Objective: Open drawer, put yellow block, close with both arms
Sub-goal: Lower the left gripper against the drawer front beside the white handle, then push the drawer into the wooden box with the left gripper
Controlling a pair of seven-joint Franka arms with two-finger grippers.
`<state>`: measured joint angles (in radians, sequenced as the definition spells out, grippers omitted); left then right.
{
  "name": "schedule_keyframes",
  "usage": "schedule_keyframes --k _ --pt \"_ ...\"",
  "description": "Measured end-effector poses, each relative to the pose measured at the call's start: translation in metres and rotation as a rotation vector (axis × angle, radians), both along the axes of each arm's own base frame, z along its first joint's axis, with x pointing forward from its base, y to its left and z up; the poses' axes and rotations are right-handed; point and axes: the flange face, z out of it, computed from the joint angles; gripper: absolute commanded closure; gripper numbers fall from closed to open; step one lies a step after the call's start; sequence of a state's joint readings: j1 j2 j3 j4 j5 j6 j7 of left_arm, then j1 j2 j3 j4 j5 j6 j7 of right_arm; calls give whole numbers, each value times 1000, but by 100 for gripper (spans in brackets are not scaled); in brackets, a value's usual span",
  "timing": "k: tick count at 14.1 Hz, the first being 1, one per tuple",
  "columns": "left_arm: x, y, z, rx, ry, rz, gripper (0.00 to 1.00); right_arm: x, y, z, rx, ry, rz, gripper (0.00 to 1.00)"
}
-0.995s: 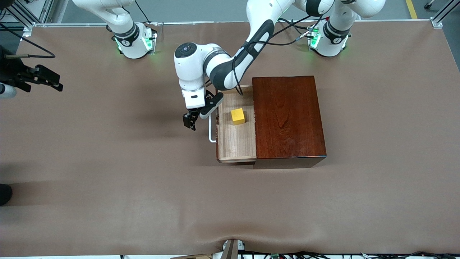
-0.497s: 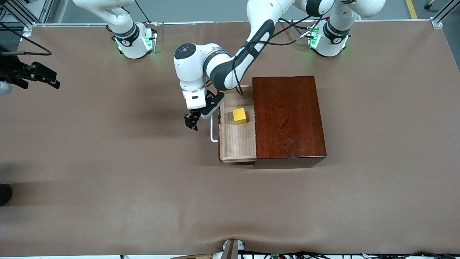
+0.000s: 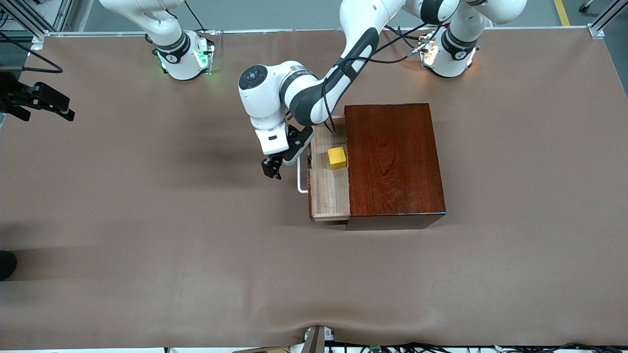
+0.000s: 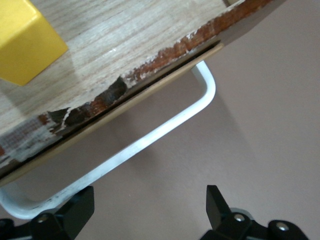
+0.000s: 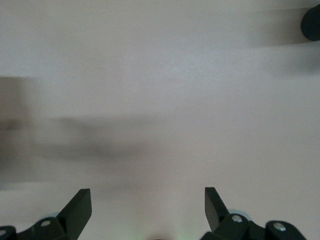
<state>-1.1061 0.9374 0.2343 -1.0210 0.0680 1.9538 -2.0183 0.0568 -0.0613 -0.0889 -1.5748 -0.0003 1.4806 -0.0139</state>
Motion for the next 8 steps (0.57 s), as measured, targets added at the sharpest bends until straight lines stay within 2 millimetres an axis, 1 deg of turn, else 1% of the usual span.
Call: schedule_keyframes --k 3,8 --pt "3 15 -7 79 51 14 0 1 1 2 0 -5 1 0" --pt "8 26 -10 123 79 36 0 4 3 7 -2 -15 5 0"
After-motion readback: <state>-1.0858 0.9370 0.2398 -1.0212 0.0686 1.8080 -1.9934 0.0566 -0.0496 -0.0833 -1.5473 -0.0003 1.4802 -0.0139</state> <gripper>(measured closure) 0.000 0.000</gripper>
